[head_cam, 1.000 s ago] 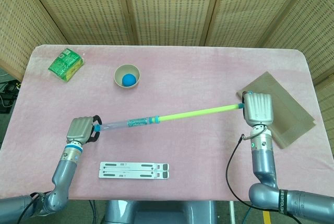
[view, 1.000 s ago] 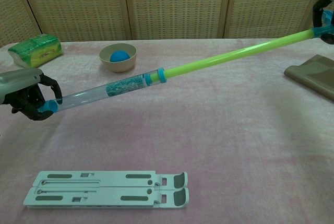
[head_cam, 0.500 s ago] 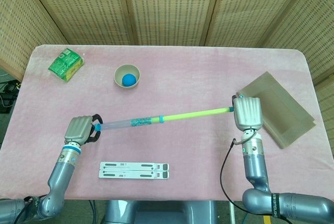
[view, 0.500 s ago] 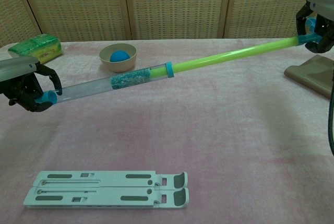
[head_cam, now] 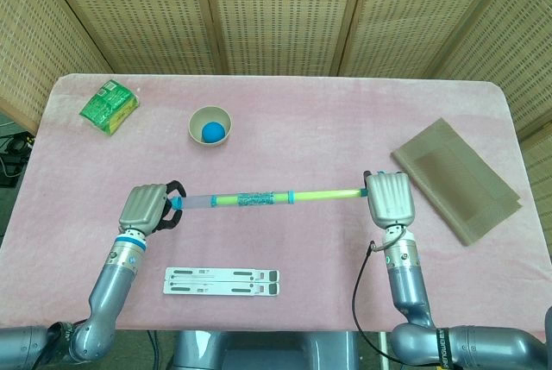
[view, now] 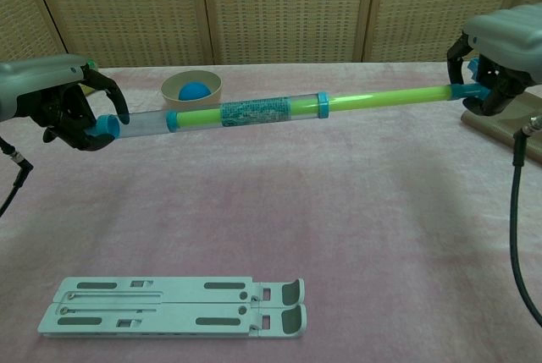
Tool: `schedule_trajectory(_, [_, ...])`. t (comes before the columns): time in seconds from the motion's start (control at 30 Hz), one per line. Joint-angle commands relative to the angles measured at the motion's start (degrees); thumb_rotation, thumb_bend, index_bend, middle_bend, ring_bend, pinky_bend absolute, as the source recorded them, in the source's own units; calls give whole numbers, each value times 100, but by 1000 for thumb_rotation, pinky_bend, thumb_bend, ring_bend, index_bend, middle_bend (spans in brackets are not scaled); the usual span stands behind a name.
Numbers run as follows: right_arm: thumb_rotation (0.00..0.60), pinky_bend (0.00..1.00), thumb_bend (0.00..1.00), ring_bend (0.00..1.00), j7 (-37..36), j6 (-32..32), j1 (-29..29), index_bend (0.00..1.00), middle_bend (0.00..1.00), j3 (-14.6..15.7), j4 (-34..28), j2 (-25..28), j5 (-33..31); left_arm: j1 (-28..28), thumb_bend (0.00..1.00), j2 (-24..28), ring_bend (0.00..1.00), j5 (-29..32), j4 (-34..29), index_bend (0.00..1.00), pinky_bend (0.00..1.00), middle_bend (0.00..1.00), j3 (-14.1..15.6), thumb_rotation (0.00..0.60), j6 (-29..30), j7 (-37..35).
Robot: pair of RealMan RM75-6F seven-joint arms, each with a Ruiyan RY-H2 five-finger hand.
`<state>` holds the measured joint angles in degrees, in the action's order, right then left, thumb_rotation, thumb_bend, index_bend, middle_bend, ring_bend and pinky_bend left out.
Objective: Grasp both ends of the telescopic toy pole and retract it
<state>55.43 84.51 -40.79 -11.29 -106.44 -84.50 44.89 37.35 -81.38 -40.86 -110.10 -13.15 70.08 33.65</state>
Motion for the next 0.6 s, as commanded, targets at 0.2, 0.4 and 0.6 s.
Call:
schedule_trajectory(0.2, [600, 657, 619, 1000, 83, 2, -12, 849, 1000, 69, -41, -193, 71, 136, 549, -36, 774, 129, -91, 463, 699, 856, -67, 600, 81, 117])
schedule_trajectory(0.4, [600, 657, 619, 1000, 207, 24, -45, 849, 1000, 109, -30, -400, 141, 238, 550, -79, 774, 284, -120, 463, 699, 856, -119, 600, 94, 125])
schedule_trajectory(0.6, [600, 657, 619, 1000, 306, 37, -67, 848, 1000, 116, -6, -547, 152, 294, 549, -108, 774, 341, -119, 463, 699, 856, -90, 600, 107, 140])
